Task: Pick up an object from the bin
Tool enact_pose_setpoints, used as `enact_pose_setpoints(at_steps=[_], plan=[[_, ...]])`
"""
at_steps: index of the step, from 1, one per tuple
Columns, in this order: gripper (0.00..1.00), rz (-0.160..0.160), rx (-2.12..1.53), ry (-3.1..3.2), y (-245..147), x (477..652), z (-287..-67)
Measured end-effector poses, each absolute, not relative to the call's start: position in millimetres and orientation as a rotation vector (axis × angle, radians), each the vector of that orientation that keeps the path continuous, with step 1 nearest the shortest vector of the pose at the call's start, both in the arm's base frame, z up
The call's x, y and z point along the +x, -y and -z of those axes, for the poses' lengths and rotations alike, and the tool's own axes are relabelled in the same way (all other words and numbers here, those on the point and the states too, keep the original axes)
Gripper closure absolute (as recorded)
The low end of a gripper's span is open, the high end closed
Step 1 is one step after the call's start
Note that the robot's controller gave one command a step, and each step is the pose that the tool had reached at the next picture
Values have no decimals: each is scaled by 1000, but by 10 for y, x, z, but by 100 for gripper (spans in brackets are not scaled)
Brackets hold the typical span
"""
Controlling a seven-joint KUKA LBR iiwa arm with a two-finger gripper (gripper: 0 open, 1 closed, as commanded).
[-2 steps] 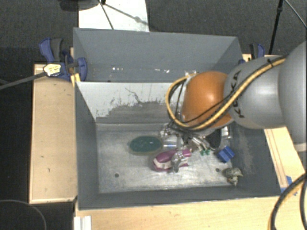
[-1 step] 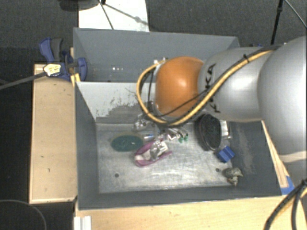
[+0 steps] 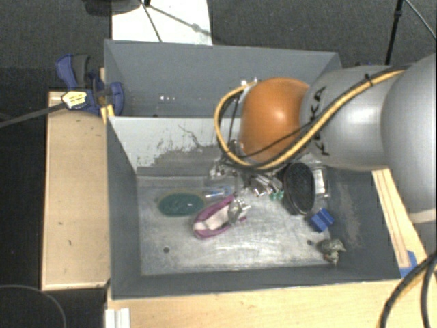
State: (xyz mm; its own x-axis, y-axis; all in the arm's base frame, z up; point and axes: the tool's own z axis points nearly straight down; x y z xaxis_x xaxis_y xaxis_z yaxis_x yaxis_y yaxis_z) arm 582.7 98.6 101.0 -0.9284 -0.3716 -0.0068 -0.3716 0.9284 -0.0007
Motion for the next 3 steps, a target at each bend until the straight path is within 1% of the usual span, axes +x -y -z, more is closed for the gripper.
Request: enact_pose_setpoints(at_steps=[1, 2, 3], plan=[[0, 9, -540, -3090, -1051, 5658, -772], [0, -11, -440, -3099, -582, 5693, -771], [100, -3, -445, -3113, -571, 5671, -779]])
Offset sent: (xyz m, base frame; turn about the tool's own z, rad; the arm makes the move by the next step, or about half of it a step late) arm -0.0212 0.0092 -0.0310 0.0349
